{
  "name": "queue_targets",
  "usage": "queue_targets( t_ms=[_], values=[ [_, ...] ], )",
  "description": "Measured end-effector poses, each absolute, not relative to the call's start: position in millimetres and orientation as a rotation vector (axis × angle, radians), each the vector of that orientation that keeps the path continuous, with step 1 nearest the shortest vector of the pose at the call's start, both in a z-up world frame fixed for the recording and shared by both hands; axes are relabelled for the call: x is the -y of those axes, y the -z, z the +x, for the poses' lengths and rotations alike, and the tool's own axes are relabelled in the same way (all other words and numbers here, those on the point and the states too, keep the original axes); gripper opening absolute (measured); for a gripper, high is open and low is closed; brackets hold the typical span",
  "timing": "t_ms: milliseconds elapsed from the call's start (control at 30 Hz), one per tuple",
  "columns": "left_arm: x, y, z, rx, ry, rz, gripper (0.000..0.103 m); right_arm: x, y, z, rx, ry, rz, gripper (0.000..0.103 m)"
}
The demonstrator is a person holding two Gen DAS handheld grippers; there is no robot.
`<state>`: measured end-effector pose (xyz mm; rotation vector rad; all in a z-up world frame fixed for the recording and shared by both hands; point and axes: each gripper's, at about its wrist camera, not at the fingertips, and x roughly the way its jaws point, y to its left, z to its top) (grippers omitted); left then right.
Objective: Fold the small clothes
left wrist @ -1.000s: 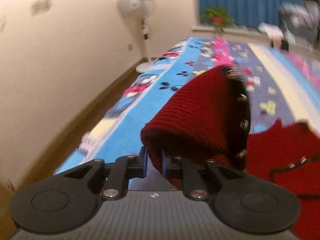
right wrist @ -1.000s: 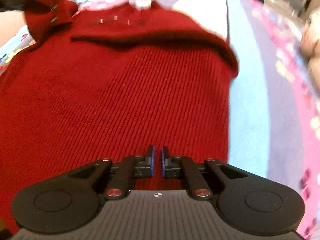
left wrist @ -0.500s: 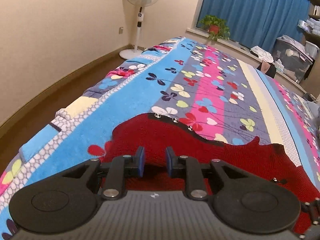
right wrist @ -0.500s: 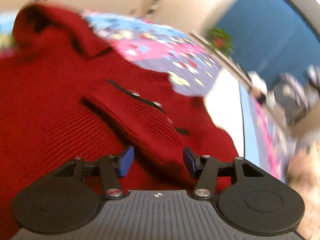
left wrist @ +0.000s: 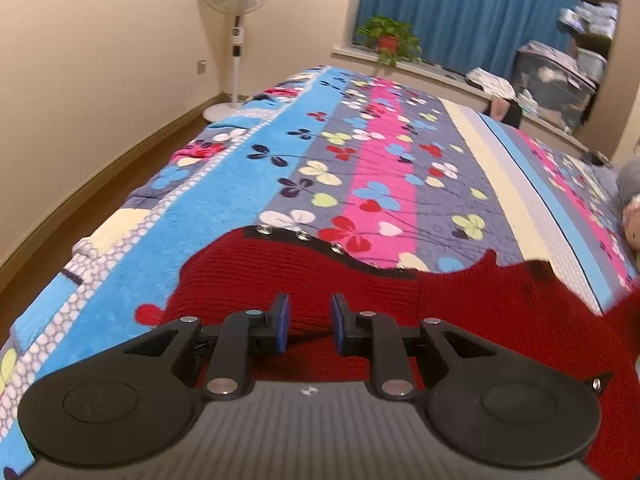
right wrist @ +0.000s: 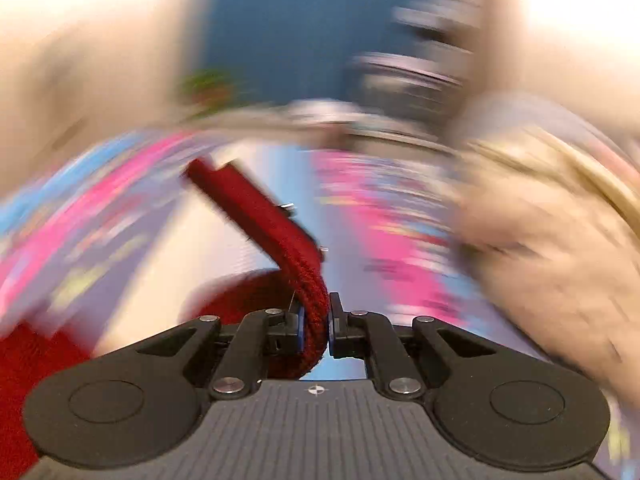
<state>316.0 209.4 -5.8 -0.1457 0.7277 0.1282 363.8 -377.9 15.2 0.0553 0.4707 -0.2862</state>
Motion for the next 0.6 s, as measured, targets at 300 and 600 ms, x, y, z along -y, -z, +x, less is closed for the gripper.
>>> queue_targets(
  t_ms=[300, 600],
  values=[
    [-191, 23, 322, -0.759, -0.089, -0.071, 0.024, 579, 97, 312, -0.674, 0.636, 0.501, 0.009],
    [-177, 34, 324, -0.772, -0.042, -0.039, 0.024, 621, 76, 292, -0.355, 0.630, 0.560, 0.010]
  ],
)
